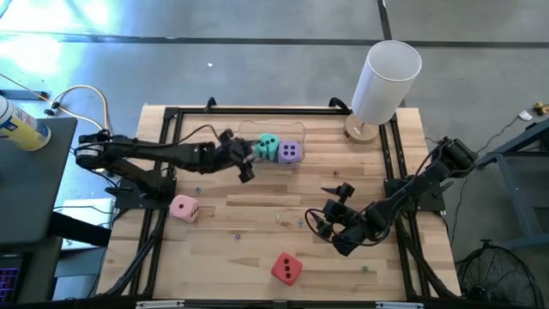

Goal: Pick & Place Dice
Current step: Put the large pink dice into the transparent bin

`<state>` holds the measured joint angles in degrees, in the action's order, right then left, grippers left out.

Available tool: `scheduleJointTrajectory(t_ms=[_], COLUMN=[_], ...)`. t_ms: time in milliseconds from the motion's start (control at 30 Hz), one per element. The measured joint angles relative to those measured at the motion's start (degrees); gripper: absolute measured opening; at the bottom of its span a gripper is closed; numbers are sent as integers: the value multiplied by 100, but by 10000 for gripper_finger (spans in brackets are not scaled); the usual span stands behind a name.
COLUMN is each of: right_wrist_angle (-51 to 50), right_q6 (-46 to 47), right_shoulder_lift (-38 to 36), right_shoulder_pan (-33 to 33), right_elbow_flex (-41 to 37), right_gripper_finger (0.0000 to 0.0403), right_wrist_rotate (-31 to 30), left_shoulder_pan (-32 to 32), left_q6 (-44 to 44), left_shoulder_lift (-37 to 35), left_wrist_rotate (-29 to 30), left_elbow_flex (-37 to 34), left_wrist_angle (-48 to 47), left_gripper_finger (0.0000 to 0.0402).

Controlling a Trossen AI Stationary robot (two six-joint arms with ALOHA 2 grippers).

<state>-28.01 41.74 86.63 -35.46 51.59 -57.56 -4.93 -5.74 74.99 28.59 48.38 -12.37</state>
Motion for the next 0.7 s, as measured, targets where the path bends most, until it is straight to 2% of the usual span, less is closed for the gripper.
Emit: scheduleJointTrajectory(t_ms=[200, 367, 533, 700], right_wrist_angle=[61, 57, 150, 276], right_q6=[14, 44, 44, 47], right_shoulder_lift=[0, -2, 0, 0], right_shoulder_pan=[-11, -18, -16, -18], right_elbow_flex=[-2, -2, -2, -2], right_gripper_finger=[394, 394, 394, 394], right_wrist_rotate=[88, 125, 237, 431], left_shoulder_pan=[1094, 2088, 2876, 3294], left_q6=[-21, -501, -806, -817], left_shoulder_lift=[-726, -1232, -1432, -1419], left_wrist_rotate=[56, 54, -62, -75], left_elbow_flex=[-2, -2, -2, -2], left_wrist_angle=[-653, -729, -732, -740], left_gripper_finger=[226, 226, 226, 226])
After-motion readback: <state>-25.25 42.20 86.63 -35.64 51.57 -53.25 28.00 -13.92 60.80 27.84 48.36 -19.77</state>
